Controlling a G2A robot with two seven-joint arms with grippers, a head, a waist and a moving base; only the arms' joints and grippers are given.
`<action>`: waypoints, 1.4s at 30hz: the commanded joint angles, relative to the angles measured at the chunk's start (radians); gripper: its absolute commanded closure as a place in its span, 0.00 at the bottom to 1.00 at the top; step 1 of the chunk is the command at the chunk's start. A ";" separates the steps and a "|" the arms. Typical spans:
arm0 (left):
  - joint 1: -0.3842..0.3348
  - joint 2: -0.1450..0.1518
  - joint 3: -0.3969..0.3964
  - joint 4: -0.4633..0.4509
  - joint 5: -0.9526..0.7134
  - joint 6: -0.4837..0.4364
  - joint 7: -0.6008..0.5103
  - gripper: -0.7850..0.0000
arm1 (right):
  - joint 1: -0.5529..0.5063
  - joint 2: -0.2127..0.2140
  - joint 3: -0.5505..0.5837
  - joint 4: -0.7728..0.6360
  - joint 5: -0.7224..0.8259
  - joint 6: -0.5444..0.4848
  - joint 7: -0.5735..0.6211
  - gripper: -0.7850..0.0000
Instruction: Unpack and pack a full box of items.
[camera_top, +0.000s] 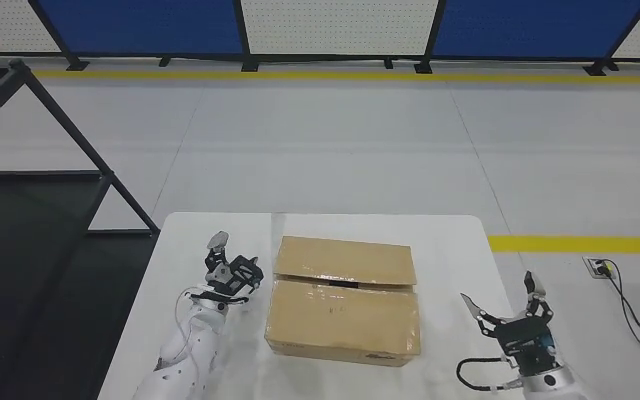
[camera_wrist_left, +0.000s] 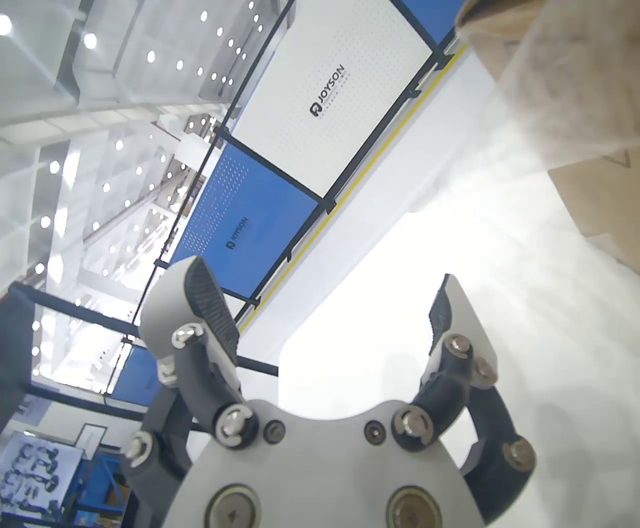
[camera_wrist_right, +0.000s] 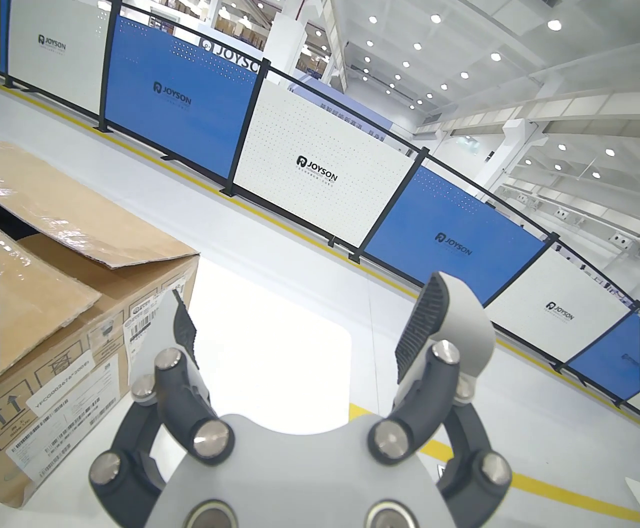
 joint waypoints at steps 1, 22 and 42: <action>-0.030 -0.007 0.028 0.041 0.006 0.002 0.045 0.00 | -0.013 -0.001 0.004 -0.015 -0.003 0.009 0.005 0.00; -0.221 -0.072 0.145 0.335 -0.049 0.066 0.158 0.00 | -0.080 -0.012 0.036 -0.099 -0.024 0.047 0.033 0.00; -0.171 -0.070 0.072 0.306 -0.172 0.183 0.259 0.00 | -0.029 -0.020 0.016 -0.065 -0.030 0.009 0.022 0.00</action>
